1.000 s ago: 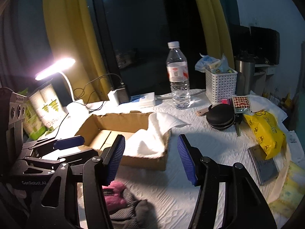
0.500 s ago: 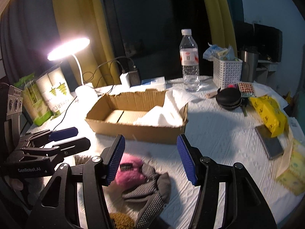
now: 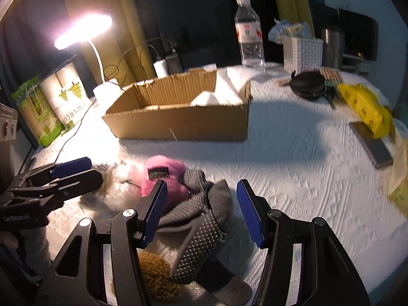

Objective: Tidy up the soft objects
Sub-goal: 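Grasp the grey dotted glove with the right gripper while left gripper grasps plastic bag, then carry the glove with the right gripper into the box while left drops plastic bag there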

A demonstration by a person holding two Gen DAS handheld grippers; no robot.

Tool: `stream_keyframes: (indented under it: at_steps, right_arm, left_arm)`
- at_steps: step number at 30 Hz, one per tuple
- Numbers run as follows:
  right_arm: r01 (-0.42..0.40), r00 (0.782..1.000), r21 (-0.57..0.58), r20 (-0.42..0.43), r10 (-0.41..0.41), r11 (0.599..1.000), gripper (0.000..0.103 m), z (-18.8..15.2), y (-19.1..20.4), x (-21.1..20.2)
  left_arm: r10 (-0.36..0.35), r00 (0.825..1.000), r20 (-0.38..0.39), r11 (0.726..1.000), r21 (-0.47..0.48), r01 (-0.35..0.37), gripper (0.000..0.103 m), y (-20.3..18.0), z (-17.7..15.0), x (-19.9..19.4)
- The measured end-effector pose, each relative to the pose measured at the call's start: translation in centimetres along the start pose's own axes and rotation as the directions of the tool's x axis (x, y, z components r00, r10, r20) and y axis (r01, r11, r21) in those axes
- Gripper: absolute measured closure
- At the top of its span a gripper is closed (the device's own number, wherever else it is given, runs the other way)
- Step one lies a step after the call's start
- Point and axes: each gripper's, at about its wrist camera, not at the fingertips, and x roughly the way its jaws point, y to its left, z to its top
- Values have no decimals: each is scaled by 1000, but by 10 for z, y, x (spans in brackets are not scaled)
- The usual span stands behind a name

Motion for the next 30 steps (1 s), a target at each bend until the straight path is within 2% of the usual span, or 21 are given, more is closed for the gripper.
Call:
stream_keyframes:
  at_steps: [6,12,13,14,15,16,17,19,21,30]
  right_arm:
    - [2,997,21,-73,-1,1000,43,-16,-12,22]
    - [-10,997,-11,-74,9,1000,43,-17,-12,26]
    - [-14,997,-12,-71,13,1000,48,-18,-13,26]
    - [-25,997,-13,-67,24,1000,64,-18,-13,26]
    - [-32,997,-20,-69,30,999,67,-19,-12,26]
    - [-30,997,-26,-65,28,999,67,-19,-12,26]
    - [-38,997,-29,-63,36,999,70,-19,-11,25]
    - [-47,997,-35,-57,45,998,71,-19,-10,24]
    - [-50,998,-40,-49,48,998,72,-19,-8,23]
    - [-21,999,-38,38,23,999,72,-5,-13,-7]
  left_arm:
    - [-1,1000,-16,999,54,2,32,-18,-3,13]
    - [61,997,-37,995,86,-58,32,-16,-4,31]
    - [78,996,-39,992,104,-74,34,-17,-5,33]
    - [98,994,-37,988,119,-93,37,-18,-5,33]
    - [109,993,-38,987,120,-104,48,-17,-6,33]
    - [112,993,-44,987,118,-106,54,-16,-7,34]
    - [103,993,-49,989,115,-97,56,-14,-8,34]
    - [87,995,-58,990,114,-80,63,-15,-9,34]
    - [85,995,-59,989,123,-77,66,-18,-10,34]
    - [50,999,2,993,103,-50,67,-21,-2,8]
